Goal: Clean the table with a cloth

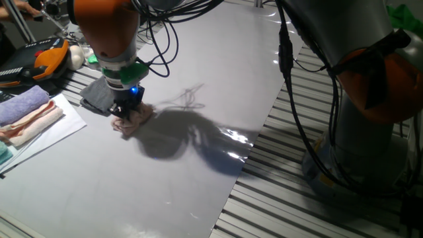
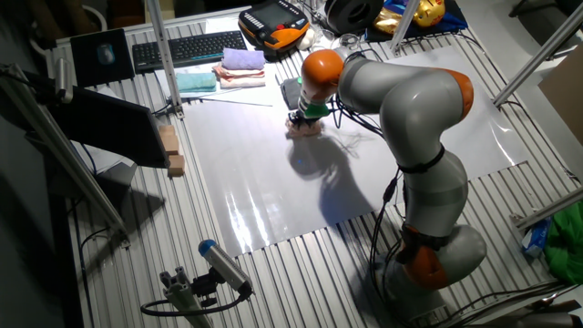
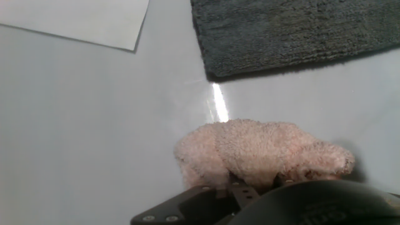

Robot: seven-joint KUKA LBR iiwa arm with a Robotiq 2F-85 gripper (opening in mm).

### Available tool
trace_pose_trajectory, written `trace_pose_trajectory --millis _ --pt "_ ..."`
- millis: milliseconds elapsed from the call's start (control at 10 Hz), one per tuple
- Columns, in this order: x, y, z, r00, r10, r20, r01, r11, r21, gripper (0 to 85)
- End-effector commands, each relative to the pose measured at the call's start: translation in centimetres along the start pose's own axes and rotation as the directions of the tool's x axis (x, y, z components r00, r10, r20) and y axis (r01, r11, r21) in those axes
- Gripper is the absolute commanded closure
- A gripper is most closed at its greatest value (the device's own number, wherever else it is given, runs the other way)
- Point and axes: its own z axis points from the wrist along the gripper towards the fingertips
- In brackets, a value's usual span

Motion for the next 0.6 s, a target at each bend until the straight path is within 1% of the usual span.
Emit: trace_pose_trajectory --millis 0,300,400,500 --pt "0.1 0.1 0.0 1.0 0.001 -0.001 -0.001 1.0 0.0 85.0" --pt "0.4 0.7 -0.1 1.0 0.007 -0.011 -0.007 1.0 -0.008 85.0" --pt "0.5 1.0 -0.3 1.0 0.01 -0.016 -0.01 1.0 -0.002 85.0" --pt "0.5 1.1 -0.3 1.0 0.011 -0.016 -0.011 1.0 0.001 85.0"
